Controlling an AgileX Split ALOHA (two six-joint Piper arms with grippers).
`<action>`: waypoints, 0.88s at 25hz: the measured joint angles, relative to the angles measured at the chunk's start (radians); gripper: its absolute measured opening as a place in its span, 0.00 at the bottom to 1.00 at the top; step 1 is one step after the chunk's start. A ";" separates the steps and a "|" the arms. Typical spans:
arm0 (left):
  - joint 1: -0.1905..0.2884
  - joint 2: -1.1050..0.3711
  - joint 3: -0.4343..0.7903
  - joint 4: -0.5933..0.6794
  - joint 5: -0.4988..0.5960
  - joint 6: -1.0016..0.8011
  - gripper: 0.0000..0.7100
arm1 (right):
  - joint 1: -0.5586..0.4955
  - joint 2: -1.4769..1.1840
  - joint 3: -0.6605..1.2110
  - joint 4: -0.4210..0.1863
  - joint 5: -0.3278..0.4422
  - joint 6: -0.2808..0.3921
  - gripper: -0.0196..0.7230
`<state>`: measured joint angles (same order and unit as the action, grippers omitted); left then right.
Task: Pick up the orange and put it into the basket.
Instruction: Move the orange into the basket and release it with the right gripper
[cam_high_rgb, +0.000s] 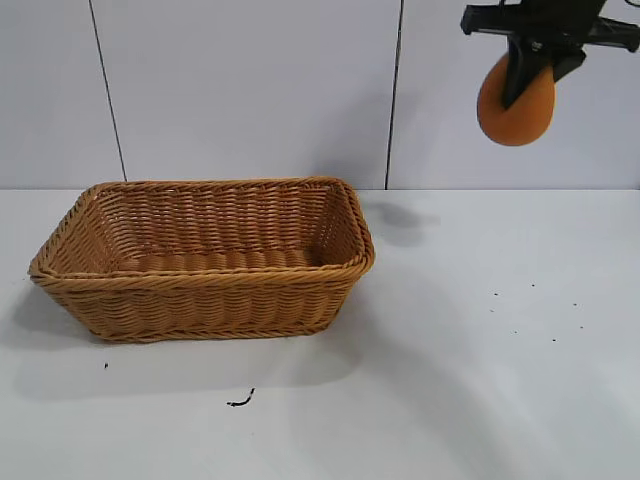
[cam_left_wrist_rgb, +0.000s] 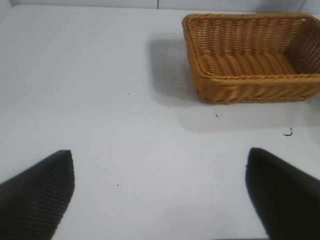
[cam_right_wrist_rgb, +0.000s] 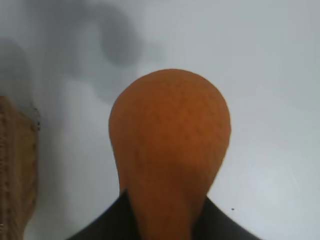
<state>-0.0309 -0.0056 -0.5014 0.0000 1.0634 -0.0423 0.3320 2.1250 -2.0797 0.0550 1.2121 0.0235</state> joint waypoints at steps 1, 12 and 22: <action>0.000 0.000 0.000 0.000 0.000 0.000 0.94 | 0.034 0.000 0.000 0.002 -0.011 0.000 0.10; 0.000 0.000 0.000 0.000 0.000 0.000 0.94 | 0.284 0.119 0.000 0.002 -0.205 0.000 0.10; 0.000 0.000 0.000 0.000 0.000 0.000 0.94 | 0.298 0.264 0.000 0.003 -0.251 0.022 0.42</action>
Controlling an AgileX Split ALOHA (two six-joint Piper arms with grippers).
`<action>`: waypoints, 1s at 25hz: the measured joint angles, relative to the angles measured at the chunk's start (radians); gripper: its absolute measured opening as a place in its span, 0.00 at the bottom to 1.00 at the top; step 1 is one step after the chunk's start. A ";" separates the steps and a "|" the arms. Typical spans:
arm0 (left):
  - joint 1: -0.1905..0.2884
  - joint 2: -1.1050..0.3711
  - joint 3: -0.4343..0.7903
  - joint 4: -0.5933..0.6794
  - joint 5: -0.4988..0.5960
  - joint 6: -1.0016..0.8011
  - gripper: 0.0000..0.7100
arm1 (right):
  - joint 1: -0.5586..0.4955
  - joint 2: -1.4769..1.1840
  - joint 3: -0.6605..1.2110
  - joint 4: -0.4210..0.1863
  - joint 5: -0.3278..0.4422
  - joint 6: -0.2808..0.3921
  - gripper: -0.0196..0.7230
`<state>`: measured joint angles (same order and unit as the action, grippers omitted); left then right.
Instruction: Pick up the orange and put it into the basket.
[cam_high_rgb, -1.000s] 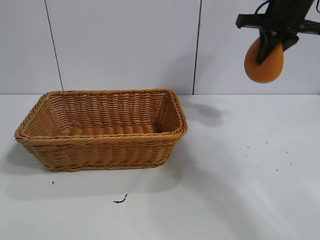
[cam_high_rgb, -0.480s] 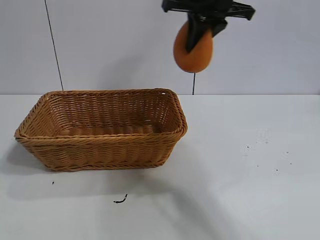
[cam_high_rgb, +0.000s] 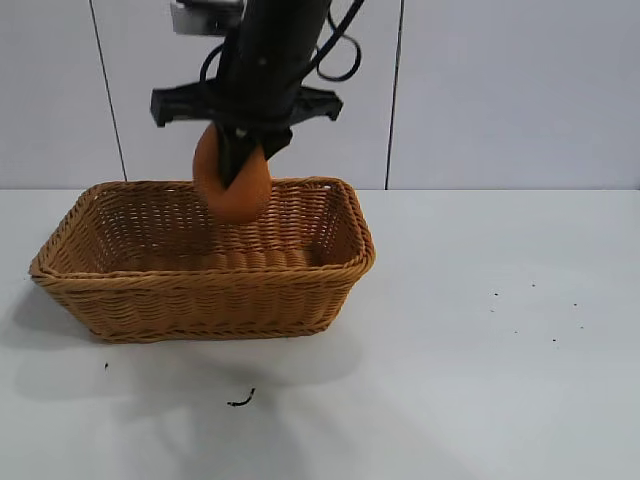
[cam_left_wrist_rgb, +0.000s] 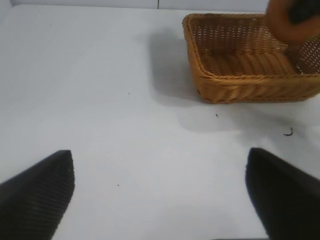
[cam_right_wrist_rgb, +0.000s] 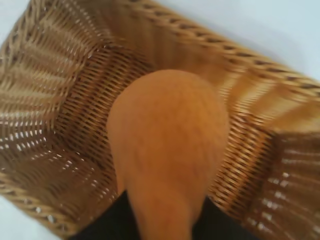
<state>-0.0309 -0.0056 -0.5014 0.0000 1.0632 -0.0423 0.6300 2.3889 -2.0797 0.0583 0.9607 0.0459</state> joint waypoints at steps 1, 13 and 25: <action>0.000 0.000 0.000 0.000 0.000 0.000 0.94 | 0.000 -0.001 0.000 0.000 0.001 0.001 0.58; 0.000 0.000 0.000 0.000 0.000 0.000 0.94 | -0.027 -0.031 -0.167 -0.058 0.179 0.034 0.96; 0.000 0.000 0.000 0.000 0.000 0.000 0.94 | -0.333 -0.042 -0.174 -0.107 0.254 0.046 0.96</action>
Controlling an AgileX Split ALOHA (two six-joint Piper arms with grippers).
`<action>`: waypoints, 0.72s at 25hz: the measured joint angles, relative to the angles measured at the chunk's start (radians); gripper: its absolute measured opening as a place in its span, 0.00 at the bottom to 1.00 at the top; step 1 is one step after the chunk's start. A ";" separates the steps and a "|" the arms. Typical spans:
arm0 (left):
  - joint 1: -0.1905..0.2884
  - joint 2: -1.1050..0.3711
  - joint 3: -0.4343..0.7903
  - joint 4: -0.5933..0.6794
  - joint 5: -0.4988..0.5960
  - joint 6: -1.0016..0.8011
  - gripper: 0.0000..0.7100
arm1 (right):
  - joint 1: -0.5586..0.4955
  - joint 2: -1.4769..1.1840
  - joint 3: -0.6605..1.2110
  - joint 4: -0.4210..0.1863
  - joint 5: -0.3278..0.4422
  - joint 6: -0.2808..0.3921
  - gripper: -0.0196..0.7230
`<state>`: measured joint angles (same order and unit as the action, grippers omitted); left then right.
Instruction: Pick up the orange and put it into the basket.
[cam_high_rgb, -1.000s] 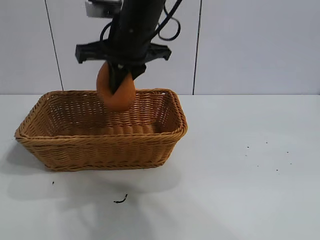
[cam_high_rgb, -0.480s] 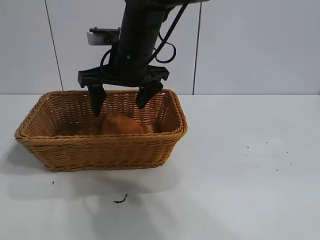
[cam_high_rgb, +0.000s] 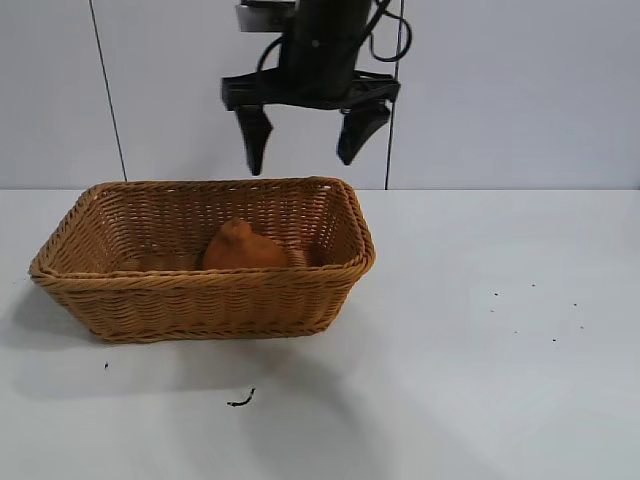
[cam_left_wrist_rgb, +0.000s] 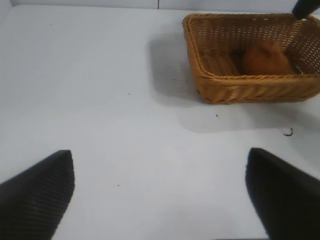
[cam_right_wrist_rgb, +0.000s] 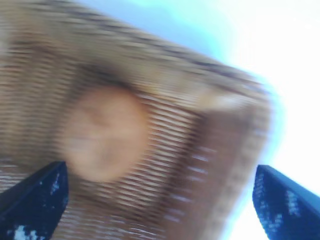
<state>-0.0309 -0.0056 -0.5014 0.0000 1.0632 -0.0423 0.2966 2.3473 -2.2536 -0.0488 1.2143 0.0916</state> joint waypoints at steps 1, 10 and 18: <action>0.000 0.000 0.000 0.000 0.000 0.000 0.94 | 0.000 0.000 0.000 0.000 0.000 0.000 0.96; 0.000 0.000 0.000 0.000 0.000 0.000 0.94 | -0.199 -0.015 0.001 -0.001 0.003 0.000 0.96; 0.000 0.000 0.000 0.000 0.000 0.000 0.94 | -0.276 -0.210 0.244 -0.003 0.001 -0.015 0.96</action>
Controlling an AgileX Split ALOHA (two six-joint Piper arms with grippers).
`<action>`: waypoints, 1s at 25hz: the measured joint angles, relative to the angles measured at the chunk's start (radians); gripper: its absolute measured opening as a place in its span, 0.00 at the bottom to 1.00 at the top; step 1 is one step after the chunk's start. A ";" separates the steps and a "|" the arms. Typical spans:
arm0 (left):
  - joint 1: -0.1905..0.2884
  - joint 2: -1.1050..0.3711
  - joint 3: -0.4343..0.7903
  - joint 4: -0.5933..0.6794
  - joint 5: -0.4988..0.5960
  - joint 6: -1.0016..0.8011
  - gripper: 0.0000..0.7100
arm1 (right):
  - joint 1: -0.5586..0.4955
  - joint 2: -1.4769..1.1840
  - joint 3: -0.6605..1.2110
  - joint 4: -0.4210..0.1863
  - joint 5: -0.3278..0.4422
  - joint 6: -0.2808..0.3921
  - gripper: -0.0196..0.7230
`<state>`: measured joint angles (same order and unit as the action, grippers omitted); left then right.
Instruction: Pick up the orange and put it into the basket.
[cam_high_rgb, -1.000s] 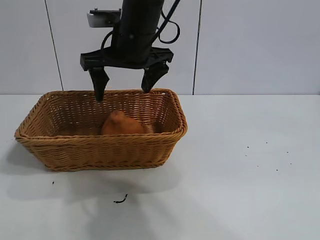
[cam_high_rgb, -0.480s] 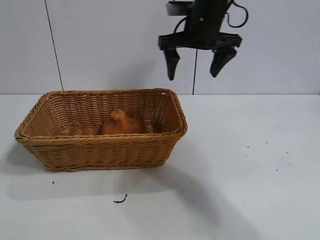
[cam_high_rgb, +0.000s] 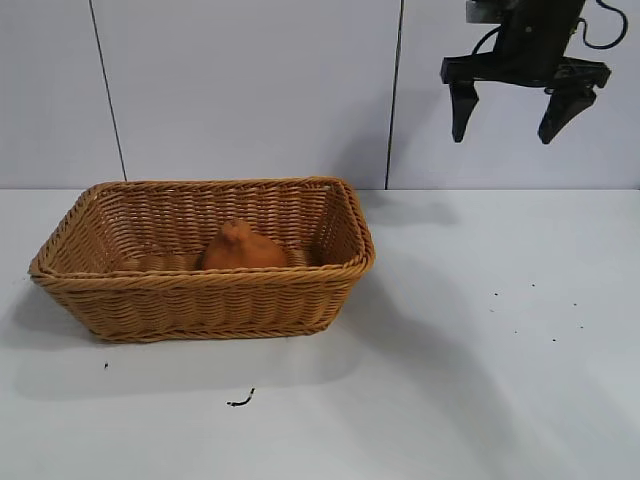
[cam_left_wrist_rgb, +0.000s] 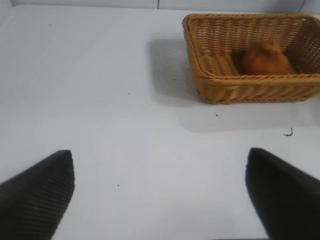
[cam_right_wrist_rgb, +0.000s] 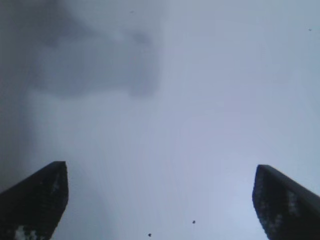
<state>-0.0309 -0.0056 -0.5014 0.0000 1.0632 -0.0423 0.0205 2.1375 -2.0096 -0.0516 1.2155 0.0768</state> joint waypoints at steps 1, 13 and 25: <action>0.000 0.000 0.000 0.000 0.000 0.000 0.94 | 0.000 -0.040 0.049 -0.003 0.000 -0.006 0.96; 0.000 0.000 0.000 0.000 0.000 0.000 0.94 | 0.000 -0.589 0.764 0.028 0.000 -0.042 0.96; 0.000 0.000 0.000 0.000 0.000 0.000 0.94 | 0.000 -1.330 1.397 0.052 -0.123 -0.056 0.96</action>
<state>-0.0309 -0.0056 -0.5014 0.0000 1.0635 -0.0423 0.0206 0.8079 -0.6121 0.0000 1.0930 0.0205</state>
